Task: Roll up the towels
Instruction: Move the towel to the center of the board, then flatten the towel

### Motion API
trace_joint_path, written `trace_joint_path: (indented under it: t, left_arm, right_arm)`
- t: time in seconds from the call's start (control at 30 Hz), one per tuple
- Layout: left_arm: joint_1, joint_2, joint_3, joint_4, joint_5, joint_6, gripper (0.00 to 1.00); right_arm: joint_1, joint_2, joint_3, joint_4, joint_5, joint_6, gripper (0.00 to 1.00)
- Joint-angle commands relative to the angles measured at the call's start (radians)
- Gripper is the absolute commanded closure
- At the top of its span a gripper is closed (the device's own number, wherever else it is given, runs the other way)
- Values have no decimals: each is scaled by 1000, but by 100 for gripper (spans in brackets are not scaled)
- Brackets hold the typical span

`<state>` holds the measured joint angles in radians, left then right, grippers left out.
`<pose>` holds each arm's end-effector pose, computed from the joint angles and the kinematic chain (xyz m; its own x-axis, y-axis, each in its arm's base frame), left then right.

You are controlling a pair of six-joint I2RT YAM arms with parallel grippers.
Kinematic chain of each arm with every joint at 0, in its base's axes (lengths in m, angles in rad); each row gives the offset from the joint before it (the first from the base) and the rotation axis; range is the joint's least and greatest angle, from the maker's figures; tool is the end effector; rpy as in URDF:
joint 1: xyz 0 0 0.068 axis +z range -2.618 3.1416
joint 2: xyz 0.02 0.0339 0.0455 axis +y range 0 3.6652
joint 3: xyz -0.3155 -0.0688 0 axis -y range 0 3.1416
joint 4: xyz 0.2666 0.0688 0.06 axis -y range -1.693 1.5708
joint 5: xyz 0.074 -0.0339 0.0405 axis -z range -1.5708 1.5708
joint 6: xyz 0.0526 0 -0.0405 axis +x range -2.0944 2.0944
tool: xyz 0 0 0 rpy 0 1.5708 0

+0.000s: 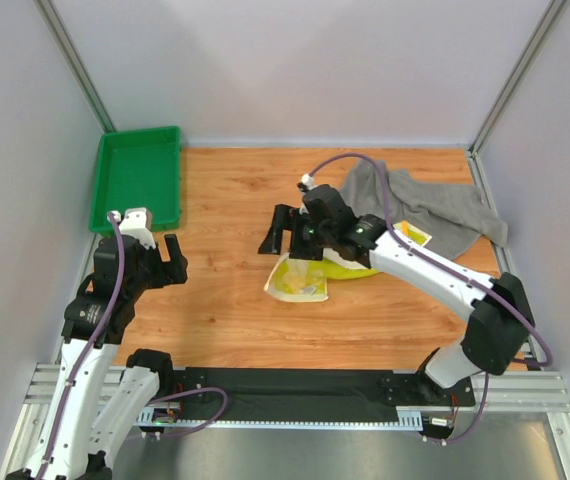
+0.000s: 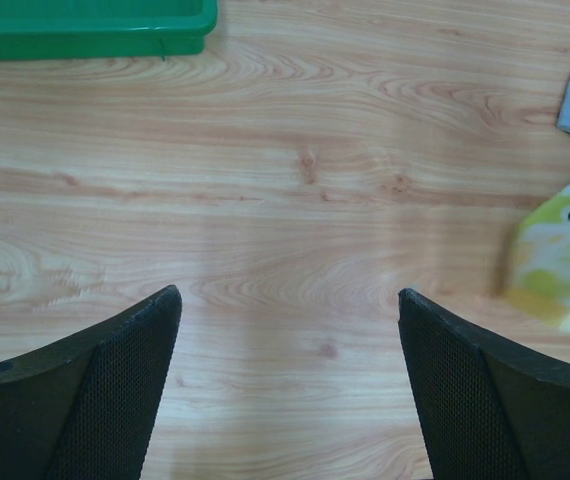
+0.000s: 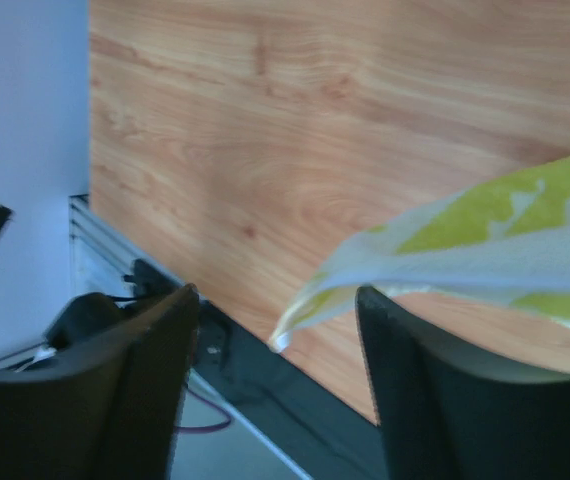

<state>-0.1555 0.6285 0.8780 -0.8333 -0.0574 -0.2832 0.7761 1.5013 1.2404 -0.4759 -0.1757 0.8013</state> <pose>0.1130 -0.0147 0.3532 -0.5529 -0.1957 -0.8100 -0.0491 0.9780 -0.2028 0.2535 0.2618 0.3329 -0.8954 0.1121 -0.4309 -0.1997 0.7639 0.6137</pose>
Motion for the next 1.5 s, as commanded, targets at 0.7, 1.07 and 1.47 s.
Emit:
trace_joint_path:
  t: [0.7, 1.07, 1.47]
  left_arm:
    - [-498, 425, -66, 158, 18, -171, 19]
    - [-654, 678, -22, 255, -9, -195, 21]
    - [-731, 904, 79, 211, -134, -218, 47]
  right_arm:
    - [-604, -339, -300, -323, 141, -278, 0]
    - [-652, -303, -286, -297, 122, -300, 1]
    - [-675, -276, -302, -276, 105, -306, 2]
